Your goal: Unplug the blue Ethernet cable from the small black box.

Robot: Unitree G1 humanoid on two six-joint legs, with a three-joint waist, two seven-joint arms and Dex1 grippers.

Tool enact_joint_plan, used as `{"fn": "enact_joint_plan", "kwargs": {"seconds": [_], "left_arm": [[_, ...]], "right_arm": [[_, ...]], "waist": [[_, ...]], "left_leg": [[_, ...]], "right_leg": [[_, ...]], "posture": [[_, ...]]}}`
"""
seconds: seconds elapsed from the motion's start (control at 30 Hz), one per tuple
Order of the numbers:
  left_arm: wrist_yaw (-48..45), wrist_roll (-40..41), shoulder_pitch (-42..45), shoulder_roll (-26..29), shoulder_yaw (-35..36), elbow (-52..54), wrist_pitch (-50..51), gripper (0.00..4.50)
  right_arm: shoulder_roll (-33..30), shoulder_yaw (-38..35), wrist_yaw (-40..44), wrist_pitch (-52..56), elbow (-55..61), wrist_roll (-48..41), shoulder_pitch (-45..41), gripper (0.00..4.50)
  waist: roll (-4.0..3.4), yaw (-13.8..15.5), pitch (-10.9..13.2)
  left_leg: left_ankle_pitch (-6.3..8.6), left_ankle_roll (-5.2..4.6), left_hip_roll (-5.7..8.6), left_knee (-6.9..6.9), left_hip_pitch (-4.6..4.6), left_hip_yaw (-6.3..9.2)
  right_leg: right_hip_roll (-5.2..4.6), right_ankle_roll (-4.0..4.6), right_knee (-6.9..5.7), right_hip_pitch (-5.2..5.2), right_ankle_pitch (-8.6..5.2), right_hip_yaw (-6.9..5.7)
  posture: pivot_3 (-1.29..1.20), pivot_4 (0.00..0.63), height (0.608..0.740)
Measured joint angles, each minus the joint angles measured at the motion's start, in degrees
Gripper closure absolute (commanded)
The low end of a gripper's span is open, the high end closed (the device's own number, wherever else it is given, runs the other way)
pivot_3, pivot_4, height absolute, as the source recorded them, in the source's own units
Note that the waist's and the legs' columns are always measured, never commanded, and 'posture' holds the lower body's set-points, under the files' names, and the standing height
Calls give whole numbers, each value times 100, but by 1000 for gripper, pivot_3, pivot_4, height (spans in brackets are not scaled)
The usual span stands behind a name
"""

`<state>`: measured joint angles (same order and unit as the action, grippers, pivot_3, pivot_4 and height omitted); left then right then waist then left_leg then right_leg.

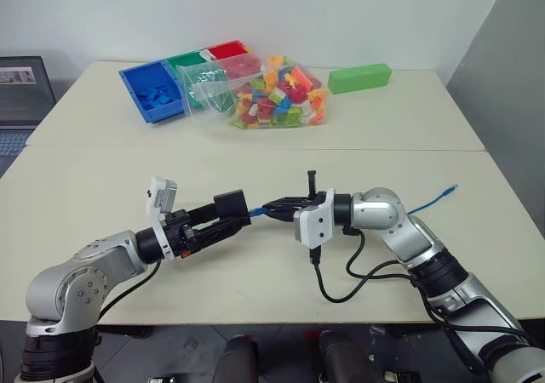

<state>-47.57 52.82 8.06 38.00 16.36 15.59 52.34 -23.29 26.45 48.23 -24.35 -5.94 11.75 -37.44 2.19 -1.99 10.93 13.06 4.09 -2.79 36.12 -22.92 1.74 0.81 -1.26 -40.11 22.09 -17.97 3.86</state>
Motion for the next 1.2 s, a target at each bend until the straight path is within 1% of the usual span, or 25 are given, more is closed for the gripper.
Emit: {"fn": "enact_joint_plan", "kwargs": {"seconds": [0.07,0.2,0.23,0.27,0.37,0.43,0.47,0.5,0.57,0.9,0.97,1.0,1.07,1.1,1.17,1.2], "left_arm": [[-89,40,6,9,-3,-13,5,516],[-178,137,50,9,-3,-55,13,1416],[-187,165,73,9,-2,-59,16,1525],[-193,237,97,7,-2,-63,28,1798],[-192,366,113,4,-1,-68,97,2389],[-184,467,113,0,9,-83,119,2919],[-181,514,113,-3,24,-84,129,3022],[-171,571,113,-8,43,-85,144,3333],[-150,693,113,-19,83,-92,216,3690],[-83,943,107,-16,141,-177,354,3716],[-84,951,108,-16,141,-177,358,3716],[-87,951,108,-10,139,-177,357,3716],[-91,927,124,22,131,-190,354,3716],[-109,897,147,51,115,-200,351,3716],[-201,847,235,113,39,-221,340,3716],[-266,787,294,147,-31,-233,323,3716]], "right_arm": [[0,-40,-6,0,0,-1,0,4500],[1,-53,-35,-1,0,-1,0,4500],[1,-52,-37,-4,0,-1,0,4500],[0,-53,-40,-8,0,-1,0,4500],[-1,-53,-48,-19,0,-1,0,4500],[-1,-52,-65,-34,0,0,0,4500],[-2,-53,-74,-45,0,0,-1,4500],[-4,-53,-79,-69,0,0,-1,4500],[-7,-53,-88,-92,0,3,-1,4500],[-15,-57,-94,-162,10,9,-2,4500],[-37,-57,-76,-162,40,-2,-1,3815],[-57,-57,-53,-162,72,-10,-1,3739],[-123,-56,59,-162,146,-70,0,3238],[-161,-56,101,-163,179,-84,1,3106],[-274,-55,230,-152,290,-139,1,2593],[-348,-55,342,-94,393,-211,16,2428]], "waist": [[0,1,0],[0,3,0],[0,4,0],[0,4,0],[0,3,0],[0,3,0],[0,3,0],[0,3,0],[0,3,0],[0,3,0],[0,4,0],[0,4,0],[0,5,0],[0,7,0],[0,9,0],[0,10,0]], "left_leg": [[0,0,0,0,0,0],[0,0,1,0,0,0],[0,0,1,0,0,0],[0,0,1,0,0,-1],[0,0,0,0,0,0],[0,0,0,0,0,0],[0,0,1,0,0,0],[0,0,1,0,0,0],[0,0,1,0,0,0],[0,0,1,0,0,1],[0,0,1,0,0,1],[0,0,1,0,0,1],[0,0,1,0,0,1],[0,0,1,0,0,2],[0,0,2,0,-1,2],[0,0,3,0,-1,2]], "right_leg": [[0,0,0,0,0,0],[0,0,0,0,0,0],[0,0,0,0,0,0],[0,0,0,0,0,1],[0,0,0,0,0,1],[0,0,0,0,0,1],[0,0,0,0,0,1],[0,0,0,0,0,1],[0,0,0,0,0,1],[-1,0,0,0,0,1],[0,0,0,0,0,1],[-1,0,0,0,0,1],[-1,0,1,0,0,1],[0,0,1,0,0,0],[0,0,1,0,0,0],[0,0,1,-1,0,0]], "posture": [[0,150,740],[0,150,740],[0,150,740],[0,150,740],[0,150,740],[0,150,740],[0,150,740],[0,150,740],[0,150,740],[0,150,740],[0,150,740],[0,150,740],[0,150,740],[0,150,740],[0,150,740],[0,150,740]]}}
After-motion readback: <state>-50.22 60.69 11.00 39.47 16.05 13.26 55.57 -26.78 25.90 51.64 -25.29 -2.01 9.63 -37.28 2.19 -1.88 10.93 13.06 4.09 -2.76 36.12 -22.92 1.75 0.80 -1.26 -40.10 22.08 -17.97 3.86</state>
